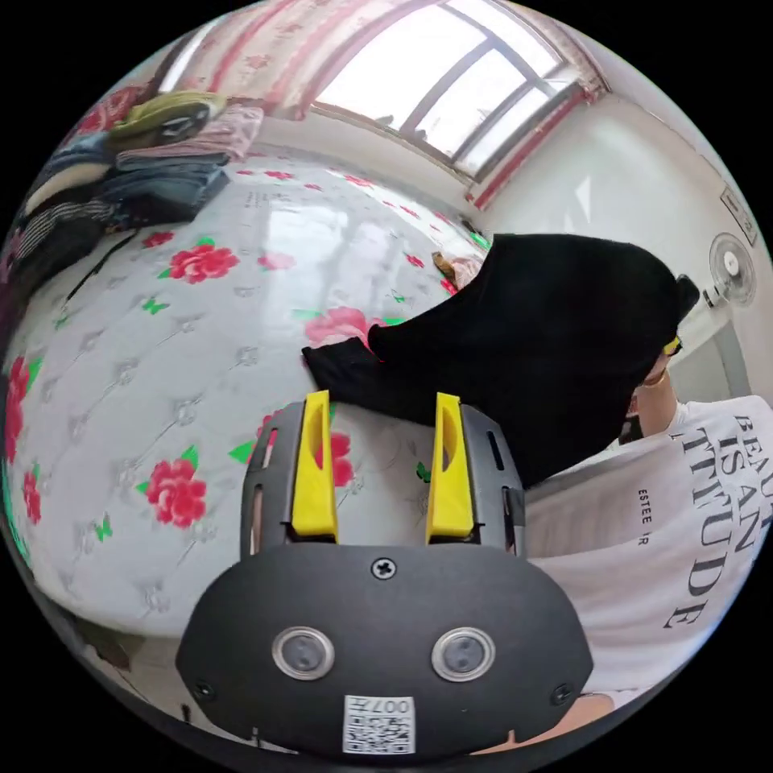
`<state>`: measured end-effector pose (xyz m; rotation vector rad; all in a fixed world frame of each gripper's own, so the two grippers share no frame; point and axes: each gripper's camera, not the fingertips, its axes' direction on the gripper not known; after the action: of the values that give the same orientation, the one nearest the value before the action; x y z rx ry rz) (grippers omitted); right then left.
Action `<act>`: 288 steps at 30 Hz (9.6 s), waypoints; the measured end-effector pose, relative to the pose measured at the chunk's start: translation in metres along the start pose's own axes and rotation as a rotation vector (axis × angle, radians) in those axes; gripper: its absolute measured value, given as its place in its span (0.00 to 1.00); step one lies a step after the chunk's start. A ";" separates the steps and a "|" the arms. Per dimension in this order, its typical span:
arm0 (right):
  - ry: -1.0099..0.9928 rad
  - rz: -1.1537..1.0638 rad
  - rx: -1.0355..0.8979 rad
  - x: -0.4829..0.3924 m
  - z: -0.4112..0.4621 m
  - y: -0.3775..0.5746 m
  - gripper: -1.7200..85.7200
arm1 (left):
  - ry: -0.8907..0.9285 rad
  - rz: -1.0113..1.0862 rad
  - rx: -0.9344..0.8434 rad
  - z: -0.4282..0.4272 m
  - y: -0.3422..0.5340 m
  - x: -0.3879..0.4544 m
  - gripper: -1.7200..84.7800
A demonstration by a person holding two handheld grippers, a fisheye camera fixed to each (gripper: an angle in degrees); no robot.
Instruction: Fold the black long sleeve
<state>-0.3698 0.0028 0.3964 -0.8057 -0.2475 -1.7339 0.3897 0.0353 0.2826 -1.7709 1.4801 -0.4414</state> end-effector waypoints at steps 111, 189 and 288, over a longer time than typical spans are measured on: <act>0.417 0.461 -0.451 -0.134 0.349 -0.061 0.11 | -0.845 -1.055 0.320 -0.192 0.182 -0.121 0.13; 0.101 0.176 -0.693 -0.118 0.364 -0.381 0.02 | 0.187 -1.419 1.708 -0.204 0.496 -0.282 0.06; 0.429 0.309 -0.639 -0.195 0.246 -0.117 0.05 | -0.267 -0.721 0.025 -0.055 0.214 -0.006 0.12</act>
<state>-0.3599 0.3260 0.4844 -0.8364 0.7182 -1.6462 0.2062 0.0167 0.1609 -2.2131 0.6171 -0.5435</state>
